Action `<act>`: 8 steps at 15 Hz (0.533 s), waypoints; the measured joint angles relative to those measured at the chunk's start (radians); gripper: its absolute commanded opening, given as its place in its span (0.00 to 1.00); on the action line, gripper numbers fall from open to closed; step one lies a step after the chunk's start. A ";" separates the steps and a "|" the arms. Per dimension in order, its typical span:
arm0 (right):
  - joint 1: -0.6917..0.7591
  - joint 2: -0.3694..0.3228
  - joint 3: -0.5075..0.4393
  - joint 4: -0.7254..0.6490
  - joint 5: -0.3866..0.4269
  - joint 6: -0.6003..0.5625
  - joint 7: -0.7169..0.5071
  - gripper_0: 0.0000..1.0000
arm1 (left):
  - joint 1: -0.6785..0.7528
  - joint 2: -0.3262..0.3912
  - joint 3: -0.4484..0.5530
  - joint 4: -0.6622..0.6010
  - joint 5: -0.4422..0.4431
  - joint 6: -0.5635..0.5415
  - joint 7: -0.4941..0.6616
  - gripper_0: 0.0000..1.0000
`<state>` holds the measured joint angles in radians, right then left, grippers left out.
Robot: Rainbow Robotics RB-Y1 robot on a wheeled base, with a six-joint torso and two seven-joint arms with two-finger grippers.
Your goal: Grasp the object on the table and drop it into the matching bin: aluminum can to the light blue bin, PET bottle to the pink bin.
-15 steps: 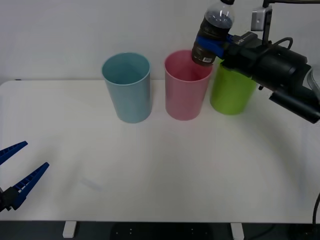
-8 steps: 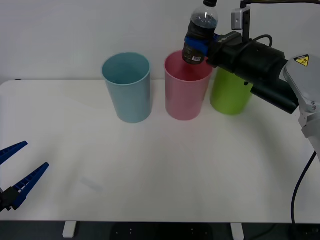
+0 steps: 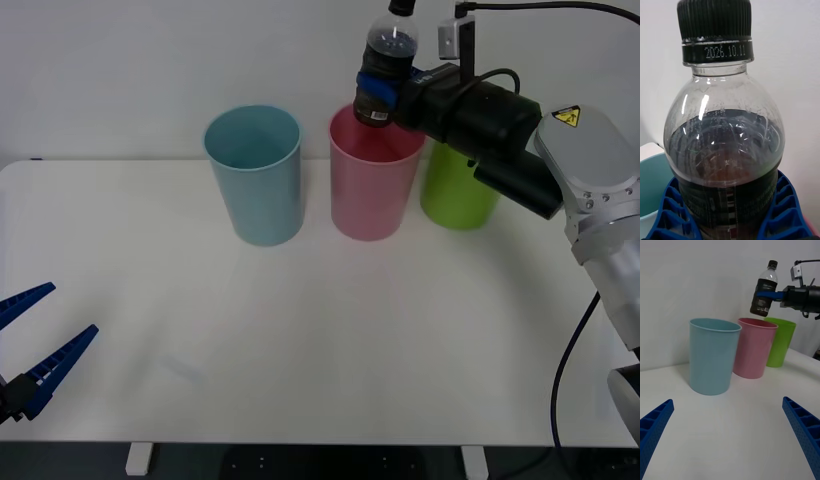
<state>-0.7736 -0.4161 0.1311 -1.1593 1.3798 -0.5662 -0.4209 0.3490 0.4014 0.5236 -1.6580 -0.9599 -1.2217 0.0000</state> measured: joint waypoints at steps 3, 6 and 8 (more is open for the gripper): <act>0.000 0.000 0.001 0.001 0.001 0.001 0.004 0.53 | 0.000 0.000 0.000 0.000 0.000 0.000 0.000 1.00; 0.000 0.000 0.000 0.001 0.001 0.005 0.016 1.00 | 0.000 0.000 0.000 0.000 0.000 0.000 0.000 1.00; 0.002 0.000 0.000 0.001 0.000 0.007 0.018 1.00 | 0.000 0.000 0.000 0.000 0.000 0.000 0.000 1.00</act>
<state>-0.7721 -0.4157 0.1307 -1.1588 1.3797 -0.5596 -0.4029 0.3490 0.4014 0.5236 -1.6580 -0.9599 -1.2217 0.0000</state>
